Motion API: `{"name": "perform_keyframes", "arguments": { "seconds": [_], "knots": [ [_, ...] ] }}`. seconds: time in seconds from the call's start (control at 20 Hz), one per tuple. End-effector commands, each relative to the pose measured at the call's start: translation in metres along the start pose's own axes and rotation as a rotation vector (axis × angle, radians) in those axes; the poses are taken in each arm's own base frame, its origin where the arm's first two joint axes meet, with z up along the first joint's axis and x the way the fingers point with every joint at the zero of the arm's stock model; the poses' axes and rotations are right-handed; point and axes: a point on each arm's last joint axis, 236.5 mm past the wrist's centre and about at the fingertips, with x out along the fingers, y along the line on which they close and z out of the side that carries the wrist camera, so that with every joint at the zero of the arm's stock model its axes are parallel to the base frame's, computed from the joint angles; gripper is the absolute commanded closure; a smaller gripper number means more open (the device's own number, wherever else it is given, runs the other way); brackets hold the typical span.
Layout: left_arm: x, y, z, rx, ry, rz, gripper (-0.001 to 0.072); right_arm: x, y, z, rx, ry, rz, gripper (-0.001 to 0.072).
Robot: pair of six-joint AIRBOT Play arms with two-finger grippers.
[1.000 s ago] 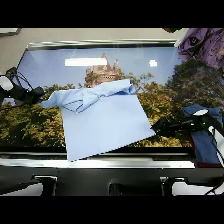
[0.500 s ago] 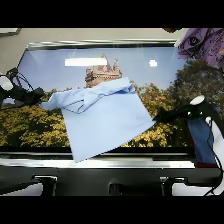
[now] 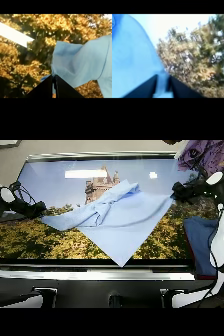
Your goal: Fold the clothes and pants, and hang the long-sleeved shirts on hangers.
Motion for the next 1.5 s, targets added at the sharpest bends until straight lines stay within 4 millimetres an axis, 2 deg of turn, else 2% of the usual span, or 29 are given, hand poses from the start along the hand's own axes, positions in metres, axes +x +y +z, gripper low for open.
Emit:
{"name": "perform_keyframes", "arguments": {
  "seconds": [0.0,0.15,0.25,0.35,0.45,0.6,0.65,0.8,0.95,1.1,1.45],
  "knots": [
    [0.000,-0.001,-0.002,0.000,0.008,0.002,0.0689,-0.006,0.004,-0.009,0.009,0.065,0.012,0.0163],
    [0.000,0.001,-0.006,0.000,0.025,0.008,0.0689,-0.035,-0.015,-0.047,-0.143,0.224,-0.031,0.0170],
    [0.000,0.001,-0.007,0.001,0.029,0.009,0.0689,-0.053,-0.027,-0.052,-0.099,0.217,-0.016,0.0175],
    [0.000,0.001,-0.008,0.001,0.033,0.011,0.0689,-0.059,-0.038,-0.077,-0.077,0.248,-0.005,0.0174],
    [0.000,0.002,-0.010,0.001,0.039,0.013,0.0689,-0.050,-0.032,-0.121,-0.050,0.307,0.067,0.0173],
    [0.000,0.002,-0.011,0.001,0.046,0.015,0.0689,-0.033,0.004,-0.204,-0.001,0.395,0.242,0.0174],
    [0.000,0.002,-0.012,0.001,0.047,0.015,0.0689,-0.026,0.009,-0.229,-0.007,0.419,0.254,0.0174],
    [0.000,0.003,-0.013,0.001,0.054,0.018,0.0689,-0.004,0.012,-0.305,-0.038,0.501,0.222,0.0173],
    [0.000,0.003,-0.015,0.001,0.062,0.021,0.0689,0.013,0.015,-0.358,-0.062,0.582,0.189,0.0172],
    [0.000,0.004,-0.017,0.001,0.071,0.024,0.0689,0.023,0.017,-0.388,-0.089,0.611,0.162,0.0170],
    [0.000,0.004,-0.018,0.001,0.072,0.024,0.0689,0.040,0.035,-0.395,-0.086,0.567,0.178,0.0173]
  ]
}}
